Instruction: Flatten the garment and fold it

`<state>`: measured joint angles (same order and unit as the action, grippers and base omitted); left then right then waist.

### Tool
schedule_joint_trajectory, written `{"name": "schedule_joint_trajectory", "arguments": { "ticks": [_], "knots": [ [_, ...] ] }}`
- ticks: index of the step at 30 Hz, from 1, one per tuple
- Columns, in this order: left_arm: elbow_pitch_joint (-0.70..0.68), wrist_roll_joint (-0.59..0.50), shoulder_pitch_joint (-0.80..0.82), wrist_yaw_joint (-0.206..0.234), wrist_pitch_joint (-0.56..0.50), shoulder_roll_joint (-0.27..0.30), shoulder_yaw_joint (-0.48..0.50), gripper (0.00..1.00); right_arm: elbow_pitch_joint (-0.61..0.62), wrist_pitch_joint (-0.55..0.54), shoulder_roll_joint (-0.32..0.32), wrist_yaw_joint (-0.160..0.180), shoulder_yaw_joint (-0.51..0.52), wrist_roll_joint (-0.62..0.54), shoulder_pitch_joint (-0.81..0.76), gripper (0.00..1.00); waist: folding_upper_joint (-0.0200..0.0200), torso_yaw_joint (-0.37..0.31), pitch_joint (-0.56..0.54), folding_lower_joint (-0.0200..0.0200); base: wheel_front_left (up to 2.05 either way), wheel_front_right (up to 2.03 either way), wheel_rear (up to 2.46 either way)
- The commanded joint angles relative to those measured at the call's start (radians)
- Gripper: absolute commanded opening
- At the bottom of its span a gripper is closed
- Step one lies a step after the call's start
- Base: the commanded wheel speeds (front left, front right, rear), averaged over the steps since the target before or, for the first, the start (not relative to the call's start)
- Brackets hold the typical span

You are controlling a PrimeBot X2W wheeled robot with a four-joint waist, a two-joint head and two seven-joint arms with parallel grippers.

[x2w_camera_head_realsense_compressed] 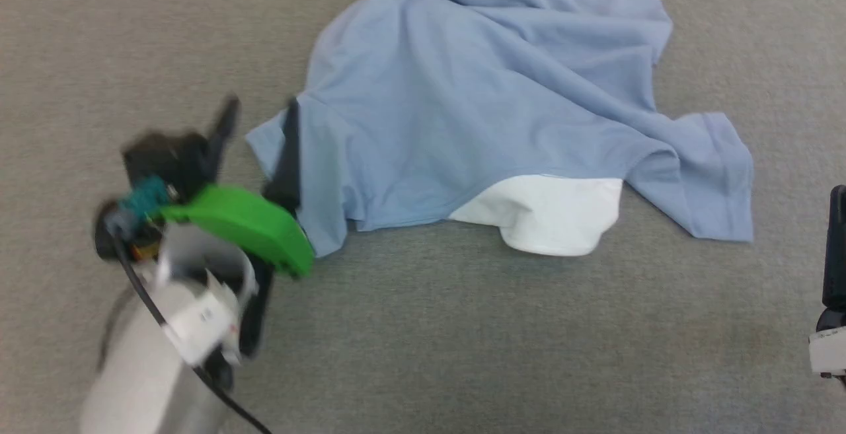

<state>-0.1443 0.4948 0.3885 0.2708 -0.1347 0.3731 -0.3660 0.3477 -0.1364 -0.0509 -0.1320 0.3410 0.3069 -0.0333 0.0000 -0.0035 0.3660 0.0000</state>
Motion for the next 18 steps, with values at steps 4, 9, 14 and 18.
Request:
{"name": "schedule_joint_trajectory", "arguments": {
  "ticks": [4, 9, 14, 18],
  "knots": [
    [-0.021, 0.033, -0.101, 0.028, 0.01, -0.048, -0.031, 1.0, 0.028, -0.024, 0.001, 0.001, 0.005, -0.009, -0.015, 1.0, 0.0, 0.078, -0.036, 0.0, 0.0, 0.0, 0.0],
    [0.035, 0.05, -0.108, 0.032, -0.026, -0.069, -0.057, 1.0, 0.054, -0.049, 0.001, 0.001, 0.005, -0.017, -0.01, 1.0, 0.0, 0.09, -0.009, 0.0, 0.0, 0.0, 0.0],
    [0.088, 0.07, -0.067, 0.012, -0.065, -0.078, -0.072, 1.0, 0.061, -0.062, 0.001, 0.001, 0.006, -0.021, -0.002, 1.0, 0.0, 0.086, 0.014, 0.0, 0.0, 0.0, 0.0],
    [0.137, 0.073, -0.049, 0.015, -0.113, -0.071, -0.083, 1.0, 0.058, -0.063, 0.001, 0.001, 0.002, -0.018, 0.002, 1.0, 0.0, 0.074, 0.026, 0.0, 0.0, 0.0, 0.0]
  ]
}}
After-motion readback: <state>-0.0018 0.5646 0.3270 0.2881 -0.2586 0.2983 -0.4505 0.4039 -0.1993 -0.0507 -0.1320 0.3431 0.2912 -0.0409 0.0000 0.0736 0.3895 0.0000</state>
